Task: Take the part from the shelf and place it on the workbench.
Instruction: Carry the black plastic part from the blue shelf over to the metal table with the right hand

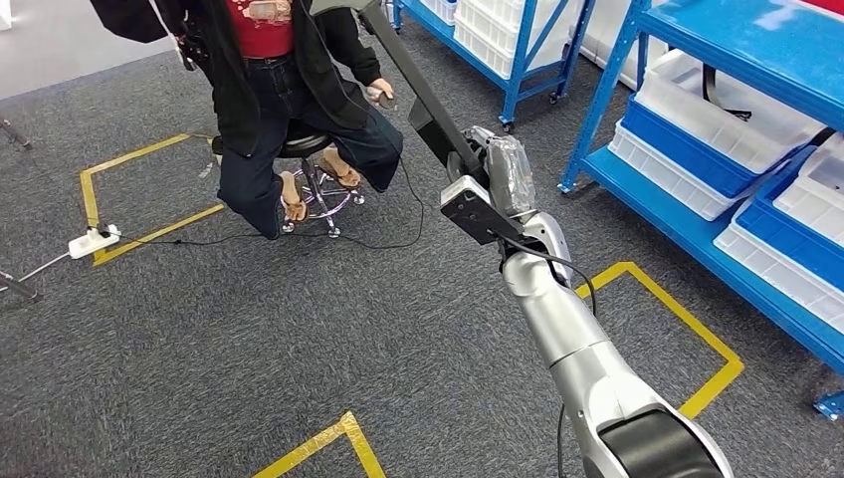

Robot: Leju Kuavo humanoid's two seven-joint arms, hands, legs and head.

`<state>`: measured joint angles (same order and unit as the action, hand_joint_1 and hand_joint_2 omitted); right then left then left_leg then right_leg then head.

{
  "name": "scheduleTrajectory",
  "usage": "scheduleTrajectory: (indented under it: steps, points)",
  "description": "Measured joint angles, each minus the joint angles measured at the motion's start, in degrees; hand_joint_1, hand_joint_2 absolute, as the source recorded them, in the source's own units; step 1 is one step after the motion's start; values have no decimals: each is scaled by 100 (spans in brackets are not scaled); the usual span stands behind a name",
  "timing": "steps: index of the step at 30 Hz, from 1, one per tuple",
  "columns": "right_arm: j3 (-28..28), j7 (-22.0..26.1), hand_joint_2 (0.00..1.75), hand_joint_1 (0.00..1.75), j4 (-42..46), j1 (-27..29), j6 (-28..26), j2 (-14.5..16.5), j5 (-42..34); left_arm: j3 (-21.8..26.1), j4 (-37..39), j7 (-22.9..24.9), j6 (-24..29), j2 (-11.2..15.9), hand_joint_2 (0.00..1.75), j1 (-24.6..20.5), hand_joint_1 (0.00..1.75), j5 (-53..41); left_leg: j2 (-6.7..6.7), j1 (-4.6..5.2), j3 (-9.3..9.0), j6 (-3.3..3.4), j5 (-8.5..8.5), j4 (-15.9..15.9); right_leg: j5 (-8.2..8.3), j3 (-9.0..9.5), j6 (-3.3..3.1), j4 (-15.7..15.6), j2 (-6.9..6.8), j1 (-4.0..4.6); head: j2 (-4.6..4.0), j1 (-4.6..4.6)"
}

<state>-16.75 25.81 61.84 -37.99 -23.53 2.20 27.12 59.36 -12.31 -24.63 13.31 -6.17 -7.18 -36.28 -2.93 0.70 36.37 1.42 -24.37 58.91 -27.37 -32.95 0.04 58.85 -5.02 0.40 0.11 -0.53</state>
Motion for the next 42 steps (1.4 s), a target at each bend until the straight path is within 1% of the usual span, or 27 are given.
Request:
scheduleTrajectory:
  steps: [2,4,6,8,9,10,12,13,14,15,17,19,21,23,24,25,26,28,29,31,33,34,35,37,39,40,42]
  points:
    - [2,5,175,175,-79,-25,2,73,1,17,1,-1,11,3,175,19,0,5,115,-4,-10,37,48,-60,-23,-5,31,4,-78,3,0,1]
    - [5,8,175,175,-141,-51,8,122,4,32,2,3,21,-2,175,36,0,11,218,-40,-54,87,111,-157,-151,-99,50,215,86,-11,0,-1]
    - [21,13,175,175,-207,-69,13,134,3,37,2,11,26,-9,175,35,0,15,320,-69,-75,119,149,-203,-419,-391,37,839,357,-48,0,-2]
    - [49,19,175,175,-281,-53,20,132,-18,39,3,27,28,-13,175,35,0,15,452,-87,-70,122,157,-201,-628,-727,64,1516,455,-86,0,-6]
    - [62,23,175,175,-315,-40,25,129,-33,40,3,37,32,-17,175,42,0,15,526,-96,-69,113,160,-198,-622,-788,114,1612,467,-111,0,-6]
    - [70,31,175,175,-343,-32,29,129,-49,41,4,46,35,-22,175,49,0,16,597,-109,-69,98,162,-190,-531,-743,183,1485,475,-141,0,-5]
    - [82,55,175,175,-379,-36,40,131,-68,45,4,54,40,-23,175,59,0,15,722,-138,-55,35,150,-150,-209,-401,342,719,570,-223,0,-7]
    - [88,71,175,175,-390,-41,47,137,-75,49,4,57,41,-19,175,58,0,13,774,-143,-31,-8,135,-112,-80,-236,374,372,632,-250,0,-4]
    - [92,87,175,175,-395,-40,57,143,-82,52,4,61,45,-15,175,57,0,6,815,-147,-4,-55,126,-83,-2,-129,373,149,683,-259,0,-1]
    - [95,98,175,175,-398,-33,67,151,-91,56,4,67,50,-13,175,63,0,-3,852,-152,23,-99,127,-68,26,-90,337,65,706,-248,0,2]
    - [98,108,175,175,-399,-13,82,170,-103,61,4,78,57,-16,175,92,0,-19,895,-180,50,-167,146,-82,56,-84,232,60,638,-217,0,8]
    - [100,110,175,175,-396,-11,89,194,-105,62,7,83,57,-23,175,119,0,-25,708,-184,127,-211,42,67,82,-75,144,39,568,-219,0,21]
    - [107,115,175,175,-391,3,91,210,-107,61,9,86,57,-26,175,113,0,-32,433,-178,398,-234,-281,658,79,-69,77,30,491,-193,0,35]
    - [123,125,175,175,-375,74,90,208,-107,62,9,103,67,-27,175,107,0,-38,350,-184,759,-241,-588,1401,64,-68,43,31,388,-145,0,38]
    - [131,133,175,175,-350,134,90,208,-100,63,9,119,79,-31,175,109,0,-39,342,-184,844,-232,-620,1574,57,-65,33,31,333,-125,0,39]
    - [134,145,175,175,-310,204,89,209,-90,65,10,135,94,-34,175,112,0,-38,335,-181,807,-213,-542,1510,49,-59,24,31,279,-107,0,39]
    - [134,159,175,175,-257,273,87,213,-80,68,10,151,108,-35,175,113,0,-37,311,-172,651,-181,-384,1225,41,-50,13,31,229,-94,0,38]
    - [133,181,175,175,-145,377,85,225,-67,72,9,175,124,-31,175,105,0,-36,127,-113,211,-93,-85,448,23,-31,7,32,145,-62,0,38]
    - [132,188,175,175,-98,407,84,229,-66,72,9,181,127,-28,175,97,0,-36,42,-72,65,-54,-18,183,13,-26,15,31,109,-52,0,36]
    - [132,194,175,175,-33,459,83,234,-64,74,9,186,129,-22,175,84,0,-36,-9,-7,-12,-9,-20,12,-5,-15,47,20,25,-37,0,35]
    - [134,187,175,175,31,517,81,242,-43,79,9,192,129,-24,175,87,0,-35,103,-9,-55,33,16,-62,-37,5,90,25,-20,-36,0,34]
    - [136,180,175,175,67,542,81,243,-22,82,10,195,129,-28,175,87,0,-32,152,-24,-93,61,45,-114,-96,-25,101,115,54,-36,0,34]
    - [138,170,175,175,103,563,81,243,-1,87,10,198,129,-33,175,82,0,-28,203,-43,-130,87,74,-165,-195,-109,102,314,164,-39,0,30]
    - [142,146,175,175,150,618,86,236,33,113,10,199,133,-44,175,63,0,-8,314,-65,-151,114,99,-201,-483,-446,73,1013,397,-63,0,26]
    - [142,103,175,175,173,690,104,234,60,154,11,199,143,-59,175,52,0,30,457,-73,-148,115,99,-197,-639,-741,102,1563,459,-87,0,26]
    - [141,79,175,175,184,715,116,238,74,170,11,200,153,-70,175,54,0,54,529,-79,-148,111,98,-191,-595,-759,150,1557,468,-103,0,25]
    - [138,36,175,175,228,726,134,257,110,198,11,201,177,-87,175,59,0,86,661,-102,-144,78,80,-152,-278,-471,294,903,529,-164,0,26]
